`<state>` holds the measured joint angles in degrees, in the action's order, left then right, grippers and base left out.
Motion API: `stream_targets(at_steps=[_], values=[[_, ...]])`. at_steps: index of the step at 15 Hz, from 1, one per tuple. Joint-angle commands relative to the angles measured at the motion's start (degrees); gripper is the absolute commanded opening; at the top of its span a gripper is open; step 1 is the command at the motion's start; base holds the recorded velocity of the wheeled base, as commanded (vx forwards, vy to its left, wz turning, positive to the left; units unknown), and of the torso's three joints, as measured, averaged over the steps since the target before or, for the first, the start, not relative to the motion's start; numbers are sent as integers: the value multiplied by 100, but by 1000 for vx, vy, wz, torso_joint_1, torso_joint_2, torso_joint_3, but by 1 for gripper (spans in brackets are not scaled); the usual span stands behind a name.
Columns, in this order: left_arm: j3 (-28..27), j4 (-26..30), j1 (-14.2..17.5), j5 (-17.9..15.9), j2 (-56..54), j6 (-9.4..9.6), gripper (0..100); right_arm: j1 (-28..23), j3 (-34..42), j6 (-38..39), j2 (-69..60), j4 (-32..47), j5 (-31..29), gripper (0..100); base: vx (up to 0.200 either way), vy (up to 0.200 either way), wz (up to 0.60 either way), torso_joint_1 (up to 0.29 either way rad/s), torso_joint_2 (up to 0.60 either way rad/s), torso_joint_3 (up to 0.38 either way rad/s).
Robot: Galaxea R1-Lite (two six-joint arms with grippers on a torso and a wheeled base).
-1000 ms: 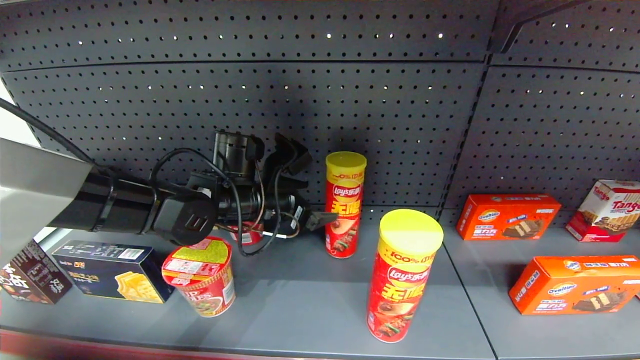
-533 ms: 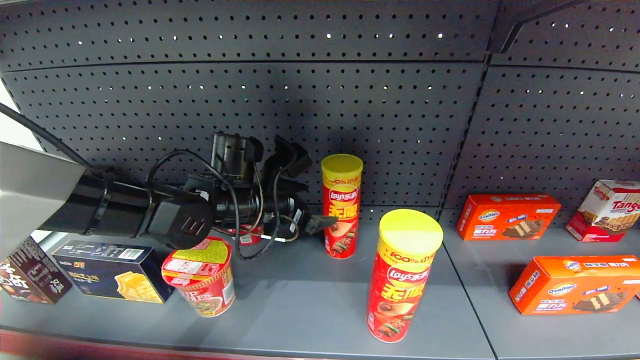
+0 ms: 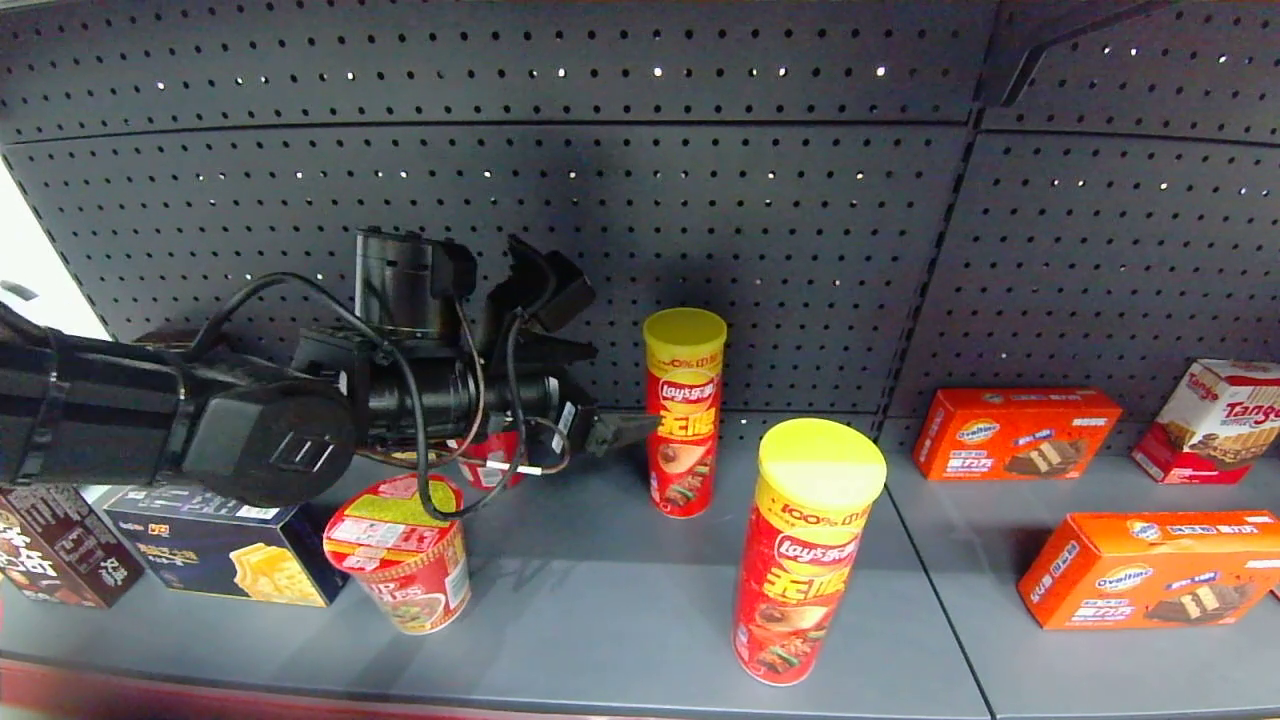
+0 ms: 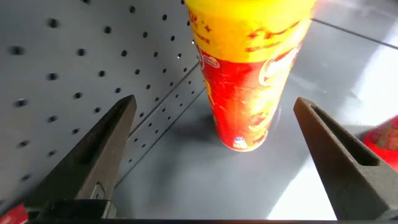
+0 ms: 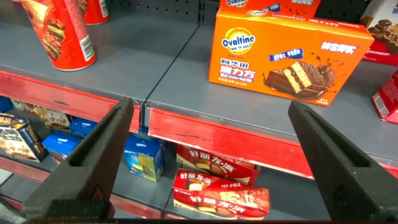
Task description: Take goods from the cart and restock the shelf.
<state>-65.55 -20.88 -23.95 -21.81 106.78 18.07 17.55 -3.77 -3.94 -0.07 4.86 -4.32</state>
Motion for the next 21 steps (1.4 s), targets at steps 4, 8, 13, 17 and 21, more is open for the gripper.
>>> stream_targets(at_steps=[4, 8, 13, 17, 21], values=[[526, 5, -13, 432, -860, -49, 100, 2, -1, -2, 7, 6, 62, 100, 0, 0, 0, 0, 0, 0], [543, -135, -452, 1900, -887, -374, 100, 2, 8, -2, 7, -3, 80, 100, 0, 0, 0, 0, 0, 0], [367, -469, -1217, 4396, -368, -822, 100, 2, 8, -2, 7, -12, 62, 100, 0, 0, 0, 0, 0, 0], [112, -452, -1217, 5239, -104, -910, 100, 2, 8, 7, 7, -12, 45, 100, 0, 0, 0, 0, 0, 0], [-54, -399, -1147, 5547, 124, -901, 100, 2, 8, 7, 7, -12, 36, 100, 0, 0, 0, 0, 0, 0]])
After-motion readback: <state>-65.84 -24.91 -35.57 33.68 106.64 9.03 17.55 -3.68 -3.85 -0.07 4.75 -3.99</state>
